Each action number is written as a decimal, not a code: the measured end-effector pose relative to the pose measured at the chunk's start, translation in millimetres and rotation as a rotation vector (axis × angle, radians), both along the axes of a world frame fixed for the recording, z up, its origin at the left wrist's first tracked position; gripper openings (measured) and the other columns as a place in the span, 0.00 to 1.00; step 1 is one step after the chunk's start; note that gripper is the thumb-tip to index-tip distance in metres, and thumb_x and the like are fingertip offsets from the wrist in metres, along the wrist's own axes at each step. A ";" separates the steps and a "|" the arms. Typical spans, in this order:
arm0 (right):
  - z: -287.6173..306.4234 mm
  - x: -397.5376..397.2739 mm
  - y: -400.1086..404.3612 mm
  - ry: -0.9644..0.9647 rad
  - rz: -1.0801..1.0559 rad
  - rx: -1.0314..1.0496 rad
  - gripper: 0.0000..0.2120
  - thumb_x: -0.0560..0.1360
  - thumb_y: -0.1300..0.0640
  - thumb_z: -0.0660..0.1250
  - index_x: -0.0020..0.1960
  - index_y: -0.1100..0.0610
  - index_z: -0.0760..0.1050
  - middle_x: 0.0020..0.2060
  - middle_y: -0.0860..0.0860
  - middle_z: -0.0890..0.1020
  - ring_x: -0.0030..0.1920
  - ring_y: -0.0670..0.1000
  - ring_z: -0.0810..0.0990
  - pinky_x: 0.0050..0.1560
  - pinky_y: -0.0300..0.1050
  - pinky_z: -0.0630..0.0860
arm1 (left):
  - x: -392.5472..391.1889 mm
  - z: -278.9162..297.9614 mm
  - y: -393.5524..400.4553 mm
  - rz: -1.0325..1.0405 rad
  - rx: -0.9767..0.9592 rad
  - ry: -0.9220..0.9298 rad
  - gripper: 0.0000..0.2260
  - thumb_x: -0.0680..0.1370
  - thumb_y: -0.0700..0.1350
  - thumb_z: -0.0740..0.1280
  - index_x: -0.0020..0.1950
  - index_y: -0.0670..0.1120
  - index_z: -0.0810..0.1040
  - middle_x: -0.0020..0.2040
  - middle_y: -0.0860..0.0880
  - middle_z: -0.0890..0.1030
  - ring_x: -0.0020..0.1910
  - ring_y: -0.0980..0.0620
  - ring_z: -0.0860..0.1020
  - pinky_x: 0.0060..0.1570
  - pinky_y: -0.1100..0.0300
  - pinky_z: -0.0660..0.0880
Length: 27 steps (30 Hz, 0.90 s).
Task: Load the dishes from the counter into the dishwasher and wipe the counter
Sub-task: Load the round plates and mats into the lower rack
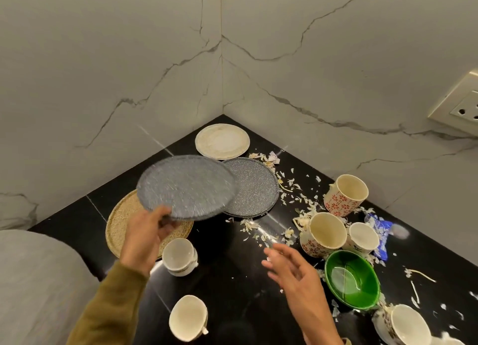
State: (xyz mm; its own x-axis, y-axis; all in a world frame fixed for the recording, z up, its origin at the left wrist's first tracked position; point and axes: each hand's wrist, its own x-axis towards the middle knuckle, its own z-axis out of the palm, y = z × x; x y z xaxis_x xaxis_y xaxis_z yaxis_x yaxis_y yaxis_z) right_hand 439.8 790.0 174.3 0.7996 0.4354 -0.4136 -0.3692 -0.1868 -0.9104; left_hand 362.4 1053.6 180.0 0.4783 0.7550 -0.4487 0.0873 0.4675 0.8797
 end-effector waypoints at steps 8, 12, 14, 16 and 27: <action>-2.9 -3.4 -3.5 0.378 -0.215 0.225 0.14 0.77 0.61 0.66 0.62 0.60 0.76 0.51 0.56 0.86 0.51 0.56 0.85 0.54 0.54 0.78 | -30.4 -20.8 -70.3 -0.388 -0.158 -0.005 0.04 0.76 0.38 0.71 0.42 0.40 0.79 0.40 0.42 0.83 0.36 0.51 0.81 0.35 0.62 0.79; 0.2 -4.9 -19.5 0.279 -0.306 0.225 0.16 0.73 0.61 0.69 0.61 0.60 0.76 0.51 0.57 0.86 0.52 0.58 0.84 0.63 0.59 0.75 | 9.7 -29.7 -50.4 -0.271 -0.004 0.037 0.12 0.81 0.50 0.65 0.53 0.43 0.82 0.45 0.45 0.85 0.40 0.53 0.82 0.43 0.60 0.78; 4.0 -7.5 -26.8 0.227 -0.341 0.218 0.26 0.63 0.56 0.78 0.59 0.61 0.78 0.50 0.57 0.86 0.54 0.60 0.83 0.65 0.60 0.73 | 40.7 -39.5 -37.1 -0.229 0.056 0.080 0.13 0.81 0.49 0.66 0.55 0.40 0.81 0.47 0.44 0.84 0.42 0.52 0.81 0.41 0.61 0.78; 8.1 -11.8 -33.0 0.171 -0.365 0.189 0.42 0.46 0.45 0.85 0.56 0.61 0.79 0.48 0.57 0.86 0.52 0.59 0.84 0.62 0.57 0.75 | 77.0 -57.4 -24.5 -0.302 0.179 0.191 0.13 0.80 0.47 0.67 0.54 0.38 0.80 0.48 0.43 0.82 0.42 0.49 0.79 0.41 0.58 0.79; 17.7 -21.4 -74.6 0.146 -0.567 0.062 0.12 0.69 0.66 0.74 0.52 0.68 0.80 0.35 0.54 0.85 0.47 0.60 0.81 0.57 0.52 0.72 | 168.6 -105.7 37.0 -0.276 0.328 0.652 0.19 0.75 0.39 0.71 0.65 0.38 0.76 0.62 0.37 0.79 0.56 0.37 0.80 0.57 0.47 0.79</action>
